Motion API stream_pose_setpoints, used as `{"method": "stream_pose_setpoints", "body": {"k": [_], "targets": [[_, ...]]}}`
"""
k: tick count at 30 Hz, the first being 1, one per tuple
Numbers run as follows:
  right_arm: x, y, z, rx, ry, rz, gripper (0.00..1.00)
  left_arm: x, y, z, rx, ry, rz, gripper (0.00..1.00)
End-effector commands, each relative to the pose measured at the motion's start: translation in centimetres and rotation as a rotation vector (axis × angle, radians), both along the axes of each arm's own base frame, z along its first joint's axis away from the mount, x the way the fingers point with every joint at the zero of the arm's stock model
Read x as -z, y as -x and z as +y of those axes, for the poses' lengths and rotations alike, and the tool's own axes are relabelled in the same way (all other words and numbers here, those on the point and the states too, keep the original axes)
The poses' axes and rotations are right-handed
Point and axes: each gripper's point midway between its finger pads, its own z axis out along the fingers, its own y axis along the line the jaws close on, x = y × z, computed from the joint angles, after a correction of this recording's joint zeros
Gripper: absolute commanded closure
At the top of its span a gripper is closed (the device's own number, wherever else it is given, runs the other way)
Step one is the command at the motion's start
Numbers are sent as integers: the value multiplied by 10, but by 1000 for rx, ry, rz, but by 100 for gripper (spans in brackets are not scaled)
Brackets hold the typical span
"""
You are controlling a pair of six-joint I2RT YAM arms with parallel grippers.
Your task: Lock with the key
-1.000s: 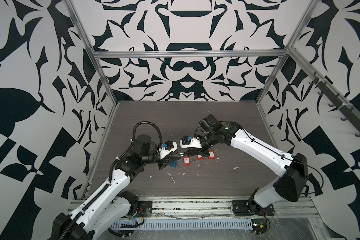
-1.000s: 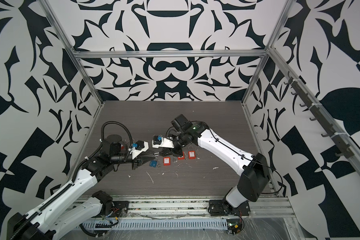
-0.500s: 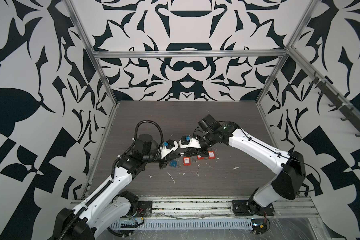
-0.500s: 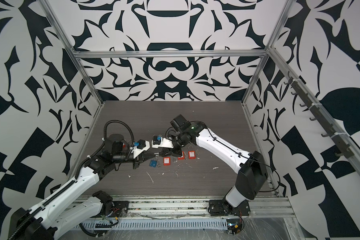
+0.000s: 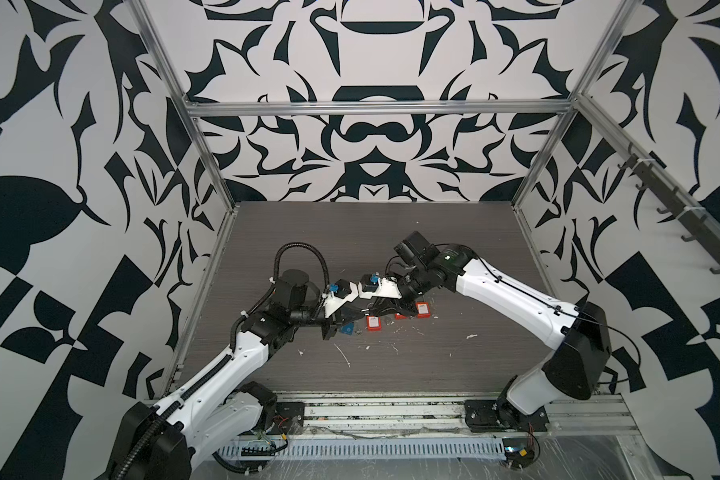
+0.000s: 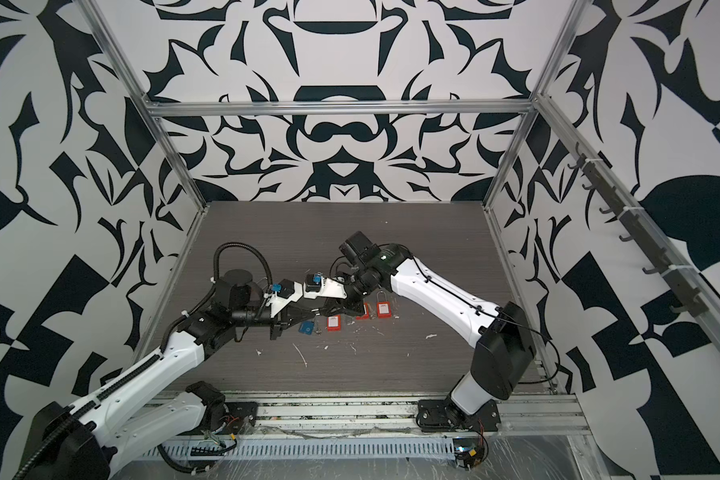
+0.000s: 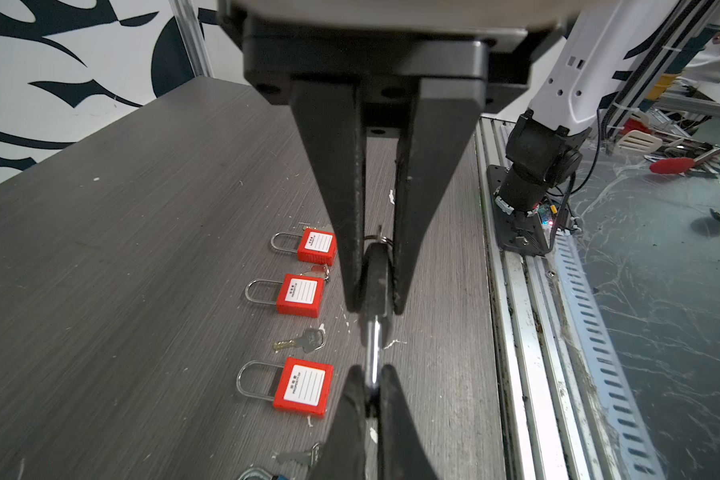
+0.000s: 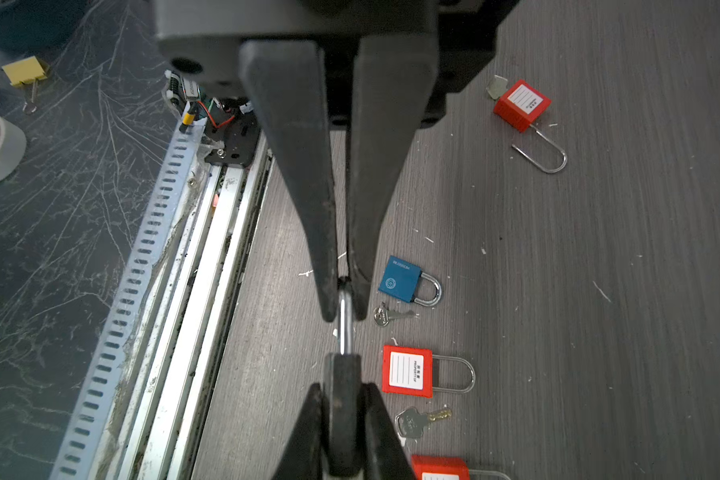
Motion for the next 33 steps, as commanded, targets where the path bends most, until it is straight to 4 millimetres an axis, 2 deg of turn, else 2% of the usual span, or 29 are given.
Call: {"method": "stream_pose_setpoints", "body": {"k": [1, 3, 7, 14, 16, 19, 21, 25, 27, 33], "targets": [[-53, 15, 44, -119, -287, 1, 100, -12, 9, -16, 80, 64, -48, 100], [-58, 17, 51, -130, -323, 31, 100, -13, 11, -21, 94, 76, -63, 100], [-53, 17, 62, -137, -324, 14, 100, -20, 9, -27, 102, 125, -53, 100], [-48, 11, 66, -115, -326, -54, 100, -21, 12, -27, 110, 130, -37, 100], [-42, 8, 57, -92, -268, -79, 99, -18, 11, -22, 87, 83, -59, 100], [-27, 6, 33, -55, -140, -118, 69, -19, 7, -9, 57, 34, -78, 100], [-18, 6, 12, -21, -52, -136, 59, -23, 2, 1, 37, 27, -67, 100], [-14, 12, -22, 28, 31, -155, 57, -30, -2, 10, 21, 21, -74, 100], [-18, 16, -32, 44, 38, -150, 57, -30, -1, 10, 30, 13, -67, 100], [-29, 16, -42, 79, 28, -161, 60, -28, -1, 10, 37, 1, -63, 100]]}}
